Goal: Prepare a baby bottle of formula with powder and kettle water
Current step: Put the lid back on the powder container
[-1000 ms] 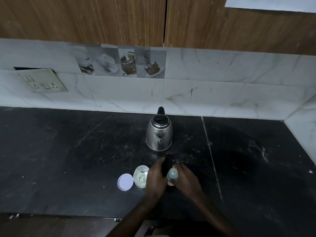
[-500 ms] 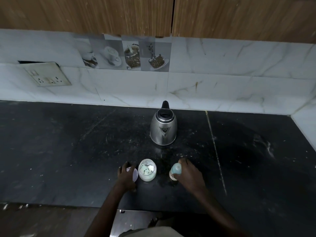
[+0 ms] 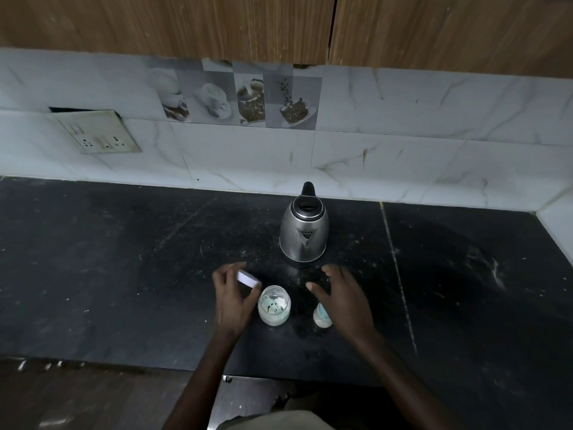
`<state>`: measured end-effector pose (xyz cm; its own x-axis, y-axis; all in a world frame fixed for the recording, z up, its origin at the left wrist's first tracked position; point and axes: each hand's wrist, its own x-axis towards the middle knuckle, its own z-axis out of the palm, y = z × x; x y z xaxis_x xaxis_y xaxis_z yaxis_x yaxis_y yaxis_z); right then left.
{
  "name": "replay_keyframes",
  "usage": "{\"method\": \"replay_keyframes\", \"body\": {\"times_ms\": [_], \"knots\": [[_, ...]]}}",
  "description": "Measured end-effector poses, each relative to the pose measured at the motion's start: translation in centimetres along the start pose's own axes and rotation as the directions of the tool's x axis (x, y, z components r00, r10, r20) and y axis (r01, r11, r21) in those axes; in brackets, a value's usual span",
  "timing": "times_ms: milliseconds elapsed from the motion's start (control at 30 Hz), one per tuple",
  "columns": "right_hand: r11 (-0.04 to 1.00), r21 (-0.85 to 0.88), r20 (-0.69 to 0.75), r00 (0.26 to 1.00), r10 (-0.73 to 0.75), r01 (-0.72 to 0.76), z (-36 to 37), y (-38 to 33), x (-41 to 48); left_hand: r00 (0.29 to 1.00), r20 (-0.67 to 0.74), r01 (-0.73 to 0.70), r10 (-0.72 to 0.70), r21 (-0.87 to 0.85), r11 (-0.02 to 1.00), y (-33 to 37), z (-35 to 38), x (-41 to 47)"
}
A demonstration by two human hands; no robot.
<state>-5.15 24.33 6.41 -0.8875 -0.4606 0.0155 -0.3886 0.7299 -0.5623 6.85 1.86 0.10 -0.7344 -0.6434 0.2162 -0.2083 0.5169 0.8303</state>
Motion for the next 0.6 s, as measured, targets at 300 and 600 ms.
{"method": "replay_keyframes", "body": {"times_ms": [300,600], "knots": [[0.986,0.154,0.425,0.896,-0.127,0.067,4.3,-5.5,2.3,0.989,0.138,0.077,-0.055,-0.164,0.983,0.8,3.4,-3.5],[0.981,-0.066,0.442,0.887,-0.135,0.182,6.0,-4.7,1.7,0.92,0.359,0.217,-0.155,-0.138,0.966,-2.0,4.2,-4.1]]}}
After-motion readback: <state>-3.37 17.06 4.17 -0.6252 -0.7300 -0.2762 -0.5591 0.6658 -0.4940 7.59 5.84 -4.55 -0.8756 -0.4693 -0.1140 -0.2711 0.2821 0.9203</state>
